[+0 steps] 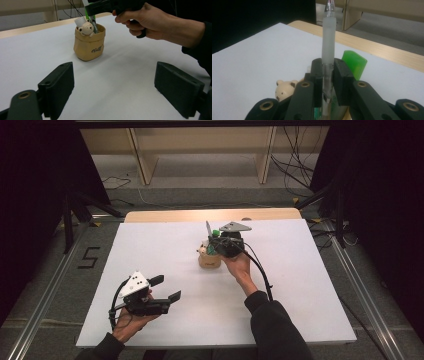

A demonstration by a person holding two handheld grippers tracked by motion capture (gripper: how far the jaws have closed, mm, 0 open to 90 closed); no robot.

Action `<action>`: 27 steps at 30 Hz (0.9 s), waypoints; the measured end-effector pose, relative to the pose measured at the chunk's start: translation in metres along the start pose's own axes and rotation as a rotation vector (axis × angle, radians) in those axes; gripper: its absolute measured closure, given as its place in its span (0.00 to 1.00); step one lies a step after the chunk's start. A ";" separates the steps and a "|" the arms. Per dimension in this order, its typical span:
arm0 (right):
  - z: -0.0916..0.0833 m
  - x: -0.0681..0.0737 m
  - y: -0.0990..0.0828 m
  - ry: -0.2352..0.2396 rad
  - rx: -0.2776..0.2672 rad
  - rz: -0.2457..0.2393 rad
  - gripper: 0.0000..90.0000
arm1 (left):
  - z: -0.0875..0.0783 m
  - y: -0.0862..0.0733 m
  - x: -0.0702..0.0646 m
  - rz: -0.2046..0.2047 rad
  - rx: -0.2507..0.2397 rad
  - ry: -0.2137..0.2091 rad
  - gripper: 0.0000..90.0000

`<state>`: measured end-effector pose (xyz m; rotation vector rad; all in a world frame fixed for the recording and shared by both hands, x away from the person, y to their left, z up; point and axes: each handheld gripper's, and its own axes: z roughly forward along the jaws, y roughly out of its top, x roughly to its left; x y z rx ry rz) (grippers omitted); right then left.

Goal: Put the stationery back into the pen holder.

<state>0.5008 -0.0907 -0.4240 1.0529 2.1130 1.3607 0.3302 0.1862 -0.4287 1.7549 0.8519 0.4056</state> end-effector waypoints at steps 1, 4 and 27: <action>0.000 0.000 -0.001 -0.002 0.004 0.001 0.88 | 0.000 0.000 0.000 0.000 0.000 0.000 0.18; -0.001 0.000 0.000 0.003 0.010 -0.003 0.86 | 0.000 0.000 0.000 -0.001 0.001 0.001 0.17; -0.025 0.000 0.011 0.074 -0.025 0.024 0.62 | 0.000 0.000 0.000 0.002 0.003 0.002 0.18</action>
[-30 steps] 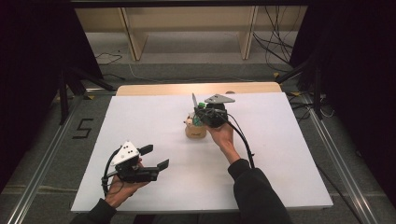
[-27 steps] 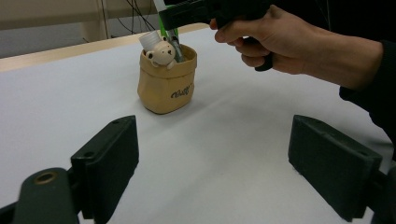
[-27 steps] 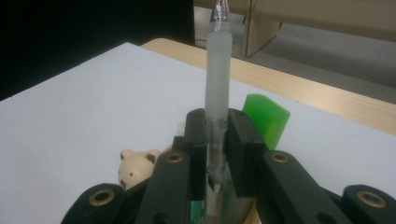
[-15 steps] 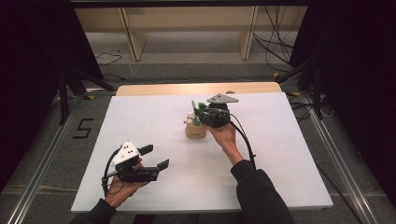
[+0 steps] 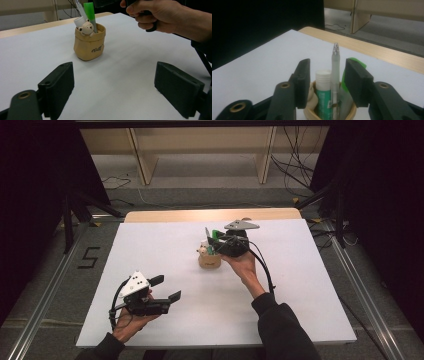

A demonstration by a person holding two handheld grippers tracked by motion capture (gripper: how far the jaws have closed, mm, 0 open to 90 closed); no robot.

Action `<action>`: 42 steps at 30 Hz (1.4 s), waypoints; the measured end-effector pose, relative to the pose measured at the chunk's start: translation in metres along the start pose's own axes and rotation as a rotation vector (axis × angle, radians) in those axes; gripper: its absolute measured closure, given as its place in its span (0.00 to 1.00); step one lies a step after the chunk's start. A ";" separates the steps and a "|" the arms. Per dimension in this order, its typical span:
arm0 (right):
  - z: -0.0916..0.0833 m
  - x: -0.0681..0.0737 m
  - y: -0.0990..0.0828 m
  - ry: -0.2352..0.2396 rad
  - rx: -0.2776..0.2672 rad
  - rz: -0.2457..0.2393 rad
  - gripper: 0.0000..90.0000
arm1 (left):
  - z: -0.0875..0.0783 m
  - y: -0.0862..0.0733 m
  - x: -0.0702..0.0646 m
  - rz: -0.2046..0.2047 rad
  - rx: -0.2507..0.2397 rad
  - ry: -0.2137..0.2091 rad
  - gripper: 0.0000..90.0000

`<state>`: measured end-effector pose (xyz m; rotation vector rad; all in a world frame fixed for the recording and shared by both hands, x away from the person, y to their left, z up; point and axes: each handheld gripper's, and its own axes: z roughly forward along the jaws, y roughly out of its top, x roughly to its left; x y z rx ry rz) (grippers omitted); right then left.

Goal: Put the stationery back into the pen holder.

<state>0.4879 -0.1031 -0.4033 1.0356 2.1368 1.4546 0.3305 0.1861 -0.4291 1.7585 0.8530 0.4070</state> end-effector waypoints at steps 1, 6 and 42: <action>0.000 0.000 0.000 0.001 0.003 0.004 0.59 | 0.000 0.000 0.000 0.000 -0.001 0.000 0.18; -0.002 0.000 0.000 0.010 0.030 0.019 0.47 | 0.000 0.000 0.000 -0.001 -0.001 0.000 0.18; -0.037 0.005 -0.006 0.035 0.037 0.033 0.18 | 0.000 0.000 0.000 -0.006 -0.010 -0.006 0.17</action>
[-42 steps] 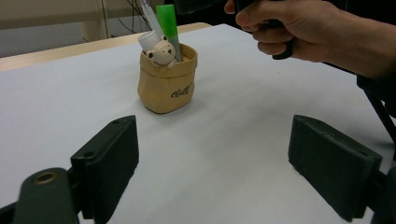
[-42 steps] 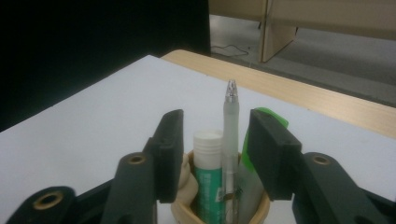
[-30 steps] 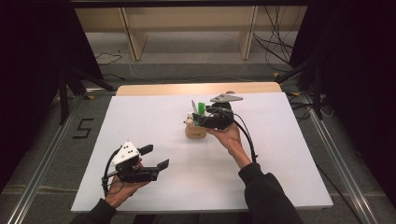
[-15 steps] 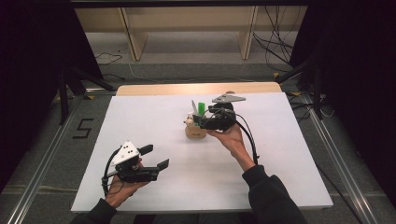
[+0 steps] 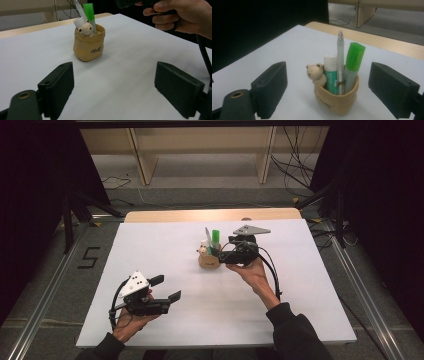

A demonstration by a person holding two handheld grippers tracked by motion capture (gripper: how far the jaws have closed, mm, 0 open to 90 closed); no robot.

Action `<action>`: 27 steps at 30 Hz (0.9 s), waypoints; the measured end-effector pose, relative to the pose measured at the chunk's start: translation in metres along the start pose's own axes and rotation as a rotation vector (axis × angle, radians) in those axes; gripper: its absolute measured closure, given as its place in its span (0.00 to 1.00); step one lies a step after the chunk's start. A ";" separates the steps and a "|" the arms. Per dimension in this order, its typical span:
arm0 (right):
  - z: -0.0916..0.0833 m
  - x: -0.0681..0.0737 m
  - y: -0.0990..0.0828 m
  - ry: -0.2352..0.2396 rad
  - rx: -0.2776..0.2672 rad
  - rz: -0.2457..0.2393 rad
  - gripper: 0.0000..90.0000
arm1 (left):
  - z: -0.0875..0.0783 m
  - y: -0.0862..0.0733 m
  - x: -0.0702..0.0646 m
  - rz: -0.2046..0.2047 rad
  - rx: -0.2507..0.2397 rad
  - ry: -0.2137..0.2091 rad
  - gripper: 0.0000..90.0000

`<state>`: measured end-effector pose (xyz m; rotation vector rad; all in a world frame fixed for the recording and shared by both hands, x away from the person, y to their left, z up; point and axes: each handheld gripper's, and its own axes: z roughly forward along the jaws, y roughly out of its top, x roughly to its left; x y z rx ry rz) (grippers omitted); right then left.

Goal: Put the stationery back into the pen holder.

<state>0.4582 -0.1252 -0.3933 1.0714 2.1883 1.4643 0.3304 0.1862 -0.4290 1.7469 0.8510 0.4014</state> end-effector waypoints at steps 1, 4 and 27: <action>-0.002 0.000 -0.001 0.002 -0.004 0.001 0.18 | 0.000 0.000 0.000 0.000 0.000 0.000 0.17; -0.008 0.001 -0.004 0.007 -0.019 0.000 0.18 | 0.000 0.000 0.000 0.000 0.001 0.000 0.17; -0.042 0.005 -0.034 0.012 -0.041 -0.023 0.18 | 0.000 0.000 0.000 -0.006 -0.003 -0.013 0.17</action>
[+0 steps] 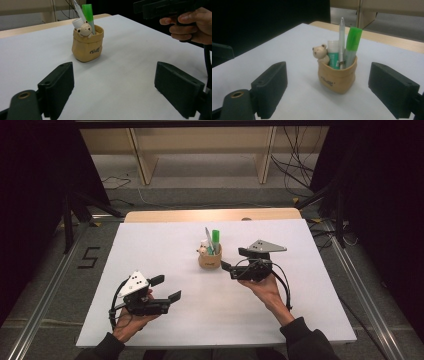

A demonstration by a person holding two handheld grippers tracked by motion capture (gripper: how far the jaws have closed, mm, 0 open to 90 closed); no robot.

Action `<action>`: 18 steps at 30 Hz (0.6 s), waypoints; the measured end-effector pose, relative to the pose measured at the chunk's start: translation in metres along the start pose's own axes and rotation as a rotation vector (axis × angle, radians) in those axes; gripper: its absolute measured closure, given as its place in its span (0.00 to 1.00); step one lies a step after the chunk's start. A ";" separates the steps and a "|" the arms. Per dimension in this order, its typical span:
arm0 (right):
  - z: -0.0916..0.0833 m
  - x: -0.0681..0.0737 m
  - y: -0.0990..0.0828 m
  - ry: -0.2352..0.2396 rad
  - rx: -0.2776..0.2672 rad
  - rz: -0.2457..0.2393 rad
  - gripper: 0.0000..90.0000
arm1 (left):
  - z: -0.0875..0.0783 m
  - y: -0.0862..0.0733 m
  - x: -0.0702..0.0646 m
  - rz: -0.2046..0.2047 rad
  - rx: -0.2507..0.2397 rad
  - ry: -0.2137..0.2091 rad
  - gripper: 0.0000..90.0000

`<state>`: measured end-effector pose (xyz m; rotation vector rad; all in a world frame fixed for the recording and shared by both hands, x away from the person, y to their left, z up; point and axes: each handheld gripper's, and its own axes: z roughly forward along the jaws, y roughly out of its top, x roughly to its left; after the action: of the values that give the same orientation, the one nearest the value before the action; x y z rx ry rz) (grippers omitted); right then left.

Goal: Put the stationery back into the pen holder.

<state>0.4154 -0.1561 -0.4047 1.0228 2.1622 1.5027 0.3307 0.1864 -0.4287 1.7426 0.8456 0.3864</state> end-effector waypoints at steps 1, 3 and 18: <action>-0.001 0.000 -0.001 0.004 -0.001 0.000 0.18 | 0.000 0.000 0.000 0.000 0.000 -0.001 0.17; -0.004 0.002 -0.004 0.003 -0.004 -0.002 0.18 | 0.000 0.000 0.000 0.002 0.001 -0.001 0.17; -0.030 0.006 -0.022 0.005 -0.032 -0.005 0.18 | 0.000 0.000 0.000 -0.002 0.000 -0.007 0.17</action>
<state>0.3845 -0.1772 -0.4118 1.0034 2.1358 1.5338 0.3306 0.1862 -0.4287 1.7419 0.8422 0.3796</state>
